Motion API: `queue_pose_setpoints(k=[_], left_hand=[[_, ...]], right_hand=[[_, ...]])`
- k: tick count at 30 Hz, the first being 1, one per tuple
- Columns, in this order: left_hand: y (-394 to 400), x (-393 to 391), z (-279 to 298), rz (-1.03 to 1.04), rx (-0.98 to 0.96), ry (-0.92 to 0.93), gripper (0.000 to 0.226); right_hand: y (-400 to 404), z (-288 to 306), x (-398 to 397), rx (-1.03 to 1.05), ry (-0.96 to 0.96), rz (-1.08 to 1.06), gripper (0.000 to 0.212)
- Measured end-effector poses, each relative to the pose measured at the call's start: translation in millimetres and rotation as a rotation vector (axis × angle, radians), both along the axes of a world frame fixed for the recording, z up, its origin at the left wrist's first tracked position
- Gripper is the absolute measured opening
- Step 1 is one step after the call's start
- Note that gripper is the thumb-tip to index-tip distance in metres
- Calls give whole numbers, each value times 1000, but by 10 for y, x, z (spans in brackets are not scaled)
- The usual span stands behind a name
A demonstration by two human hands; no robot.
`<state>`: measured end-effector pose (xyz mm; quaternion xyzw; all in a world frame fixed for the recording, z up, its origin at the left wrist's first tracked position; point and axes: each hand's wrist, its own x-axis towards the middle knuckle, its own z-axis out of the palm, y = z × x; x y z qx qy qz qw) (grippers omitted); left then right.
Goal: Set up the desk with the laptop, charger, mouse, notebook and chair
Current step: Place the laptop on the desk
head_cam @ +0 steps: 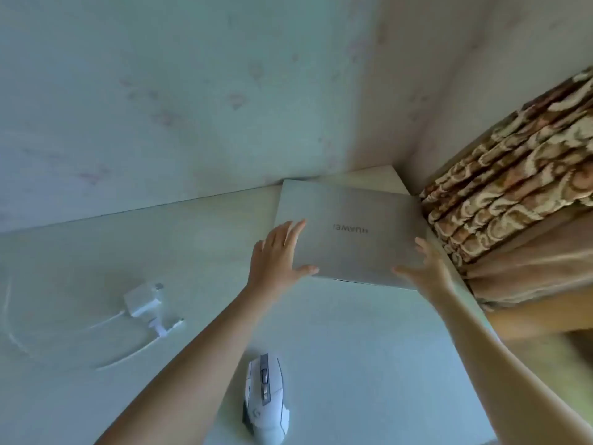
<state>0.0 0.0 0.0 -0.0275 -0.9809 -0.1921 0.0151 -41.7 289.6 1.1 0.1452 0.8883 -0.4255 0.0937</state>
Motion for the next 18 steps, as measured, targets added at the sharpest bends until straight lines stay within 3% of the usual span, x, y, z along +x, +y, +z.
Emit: queue_pose_setpoints(k=[3,7,13,18], left_hand=[[-38,-291,-143,95,153,-142,108],[-177,-654,-325,341,568,-292,118],[-400,-894,-401,468,1014,-419,122],[-542,-977,-338,483,1146,-526,102]], right_hand=[[124,-120,-268,-7,-75,-98,94],[296,-286,-590,-124,-168,-139,114],[407,-337,-819,-194,-191,-220,104],[450,-419,-866,-197,-217,-222,102]])
